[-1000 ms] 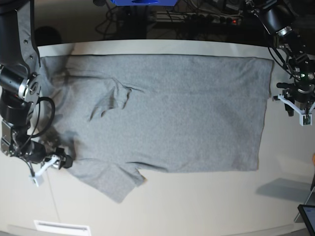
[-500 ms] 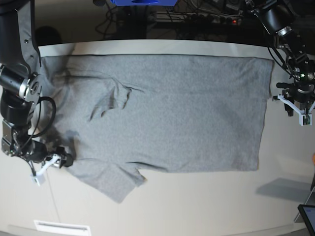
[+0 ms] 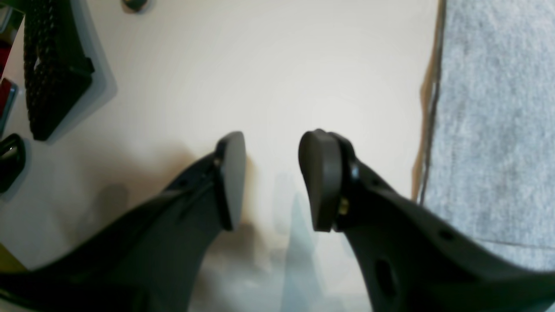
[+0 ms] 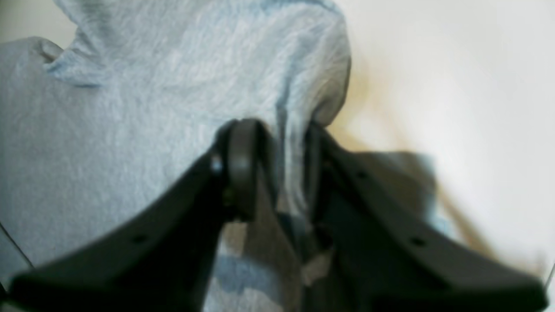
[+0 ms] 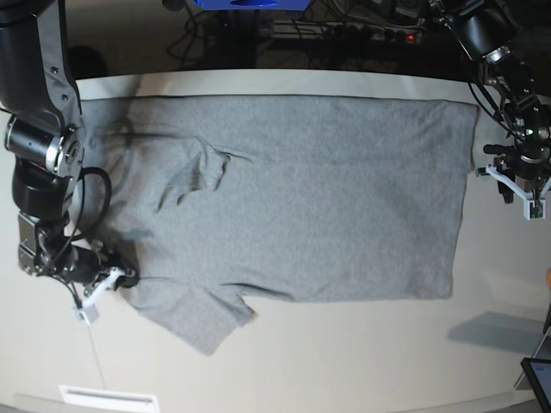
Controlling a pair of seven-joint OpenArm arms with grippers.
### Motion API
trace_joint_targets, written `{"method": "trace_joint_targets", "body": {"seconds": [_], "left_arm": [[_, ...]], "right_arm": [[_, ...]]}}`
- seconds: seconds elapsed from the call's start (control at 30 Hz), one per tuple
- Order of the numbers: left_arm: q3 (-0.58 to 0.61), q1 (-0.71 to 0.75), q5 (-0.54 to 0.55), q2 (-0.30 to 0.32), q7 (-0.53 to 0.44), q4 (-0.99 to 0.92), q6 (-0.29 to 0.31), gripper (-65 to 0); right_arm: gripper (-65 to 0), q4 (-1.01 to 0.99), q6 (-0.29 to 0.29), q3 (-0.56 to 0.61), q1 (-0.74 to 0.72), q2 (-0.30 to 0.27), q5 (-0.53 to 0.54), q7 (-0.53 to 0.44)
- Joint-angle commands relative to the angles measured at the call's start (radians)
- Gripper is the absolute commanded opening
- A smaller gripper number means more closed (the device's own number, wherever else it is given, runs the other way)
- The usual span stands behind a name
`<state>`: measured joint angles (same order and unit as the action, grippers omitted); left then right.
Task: Fold the T-shirt properly
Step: 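Move the right gripper along the shirt's side to the hem corner, then move the left gripper to the opposite hem corner and grasp both corners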
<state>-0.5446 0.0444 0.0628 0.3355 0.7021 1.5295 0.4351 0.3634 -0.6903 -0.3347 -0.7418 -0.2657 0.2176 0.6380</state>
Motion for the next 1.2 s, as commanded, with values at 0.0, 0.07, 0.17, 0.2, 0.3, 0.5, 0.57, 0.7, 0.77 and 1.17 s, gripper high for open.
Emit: {"method": "trace_joint_targets", "body": {"seconds": [0.0,0.07,0.17,0.2,0.3,0.5,0.57,0.7,0.77,1.17], "left_arm": [[-0.007,-0.010,0.001,0.021,-0.023,0.015,-0.005,-40.6],[-0.007,-0.011,0.004,0.021,-0.023,0.013,-0.005,-40.6],[-0.007,-0.019,0.006,0.021,-0.023,0.013,-0.005,-40.6],[-0.007,-0.022,0.006,0.021,-0.023,0.012,-0.005,-40.6],[-0.002,-0.034,0.006,0.021,-0.022,-0.001,-0.005,-40.5],[-0.001,-0.196,0.006,0.046,-0.014,-0.179,-0.005,-40.3],[-0.001,-0.272,0.007,0.049,-0.012,-0.281,0.009,-40.3],[-0.004,-0.461,0.007,0.080,0.058,-0.518,0.161,-40.3],[-0.007,-0.538,0.006,0.099,0.058,-0.619,0.202,-40.3],[-0.001,-0.886,-0.188,0.133,-0.144,-1.151,0.118,-40.3]], "right_arm": [[-56.6,0.013,-0.008,0.003,-0.032,-0.011,0.012,-0.011],[-60.4,0.013,-0.008,0.003,-0.032,-0.013,0.012,-0.011],[-62.2,0.013,-0.008,-0.001,-0.032,-0.013,0.012,-0.013],[-62.4,0.013,-0.008,-0.001,-0.032,-0.013,0.012,-0.013],[-64.7,0.013,-0.008,-0.001,-0.032,-0.013,0.012,-0.013],[-64.9,0.013,-0.008,0.003,-0.032,-0.013,0.012,-0.013],[-64.9,0.013,-0.008,0.003,-0.032,-0.013,0.012,-0.013],[-64.9,0.018,-0.008,0.004,-0.022,-0.013,0.012,-0.013],[-64.9,0.018,-0.008,0.004,-0.020,-0.013,0.012,-0.013],[-65.0,0.021,-0.008,0.004,0.000,-0.014,0.012,-0.013]]}}
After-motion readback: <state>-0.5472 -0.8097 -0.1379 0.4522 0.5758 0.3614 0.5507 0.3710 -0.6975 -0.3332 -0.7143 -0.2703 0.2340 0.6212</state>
